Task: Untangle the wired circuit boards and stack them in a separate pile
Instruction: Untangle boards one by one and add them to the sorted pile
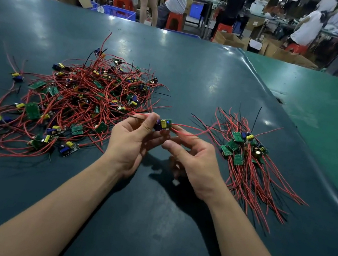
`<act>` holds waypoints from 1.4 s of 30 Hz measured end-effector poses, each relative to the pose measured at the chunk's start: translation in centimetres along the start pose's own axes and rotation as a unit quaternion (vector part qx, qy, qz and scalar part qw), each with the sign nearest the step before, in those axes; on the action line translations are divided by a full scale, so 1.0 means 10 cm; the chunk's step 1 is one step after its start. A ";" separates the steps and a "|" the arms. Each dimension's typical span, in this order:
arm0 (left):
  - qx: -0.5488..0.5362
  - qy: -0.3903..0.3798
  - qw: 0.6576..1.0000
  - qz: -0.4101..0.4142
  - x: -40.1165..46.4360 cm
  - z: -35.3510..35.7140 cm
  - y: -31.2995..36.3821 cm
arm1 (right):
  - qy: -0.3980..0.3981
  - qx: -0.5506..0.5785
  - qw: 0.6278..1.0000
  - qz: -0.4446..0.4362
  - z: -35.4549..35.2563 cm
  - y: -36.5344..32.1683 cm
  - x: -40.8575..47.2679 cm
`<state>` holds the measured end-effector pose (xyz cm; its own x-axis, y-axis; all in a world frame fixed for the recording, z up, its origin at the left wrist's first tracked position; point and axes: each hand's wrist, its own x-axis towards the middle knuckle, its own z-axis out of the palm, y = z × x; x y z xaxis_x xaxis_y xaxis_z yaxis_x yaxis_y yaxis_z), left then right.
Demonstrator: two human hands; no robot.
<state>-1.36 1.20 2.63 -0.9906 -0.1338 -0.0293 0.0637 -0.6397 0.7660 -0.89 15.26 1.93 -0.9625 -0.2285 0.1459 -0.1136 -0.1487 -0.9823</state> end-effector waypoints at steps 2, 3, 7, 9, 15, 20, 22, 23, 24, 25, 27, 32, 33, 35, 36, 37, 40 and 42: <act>0.019 -0.023 0.999 0.020 -0.01 -0.02 -0.03 | 0.038 0.079 0.996 0.002 0.01 -0.02 0.01; 0.034 -0.035 0.998 0.033 -0.02 -0.02 -0.04 | 0.055 0.099 0.994 -0.002 0.00 -0.03 0.01; 0.085 -0.054 0.991 0.092 -0.03 -0.04 -0.08 | 0.085 0.124 0.989 0.012 -0.03 -0.06 0.03; 0.140 -0.047 0.981 0.125 -0.01 -0.07 -0.08 | 0.095 0.128 0.987 0.024 -0.03 -0.06 0.04; 0.153 -0.083 0.982 0.067 -0.01 -0.10 -0.10 | 0.121 0.188 0.973 0.056 0.02 -0.07 0.07; 0.225 -0.066 0.966 0.112 -0.03 -0.11 -0.10 | 0.130 0.176 0.968 0.121 0.05 -0.05 0.09; 0.226 -0.058 0.965 0.122 -0.02 -0.11 -0.10 | 0.125 0.151 0.971 0.135 0.08 -0.02 0.09; 0.224 -0.058 0.966 0.118 -0.02 -0.11 -0.10 | 0.124 0.142 0.973 0.132 0.08 0.00 0.10; 0.224 -0.065 0.966 0.112 -0.03 -0.12 -0.10 | 0.126 0.139 0.974 0.127 0.09 0.01 0.11; 0.225 -0.077 0.965 0.107 -0.04 -0.11 -0.09 | 0.132 0.139 0.974 0.122 0.08 0.01 0.11; 0.232 -0.102 0.962 0.098 -0.04 -0.11 -0.09 | 0.144 0.145 0.972 0.116 0.06 0.02 0.13; 0.264 -0.109 0.954 0.090 0.00 -0.13 -0.09 | 0.161 0.193 0.962 0.107 -0.03 0.03 0.18; 0.261 -0.106 0.955 0.090 0.00 -0.13 -0.09 | 0.163 0.200 0.960 0.106 -0.04 0.03 0.19; 0.247 -0.100 0.960 0.086 0.00 -0.12 -0.09 | 0.153 0.209 0.960 0.110 -0.07 0.01 0.20; 0.238 -0.098 0.963 0.083 0.00 -0.12 -0.09 | 0.142 0.213 0.960 0.116 -0.09 0.00 0.20; 0.230 -0.097 0.965 0.079 0.00 -0.11 -0.10 | 0.131 0.217 0.959 0.124 -0.10 -0.01 0.20; 0.228 -0.105 0.966 0.069 -0.01 -0.11 -0.10 | 0.133 0.214 0.958 0.138 -0.11 -0.01 0.21; 0.223 -0.099 0.967 0.069 -0.02 -0.11 -0.09 | 0.155 0.211 0.957 0.121 -0.10 0.00 0.22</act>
<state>-1.12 0.91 1.22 -0.9829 -0.0200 0.1830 0.1827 -0.2290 0.9561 -3.21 15.77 2.15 -0.9822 -0.0184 -0.1871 0.1694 -0.5182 -0.8383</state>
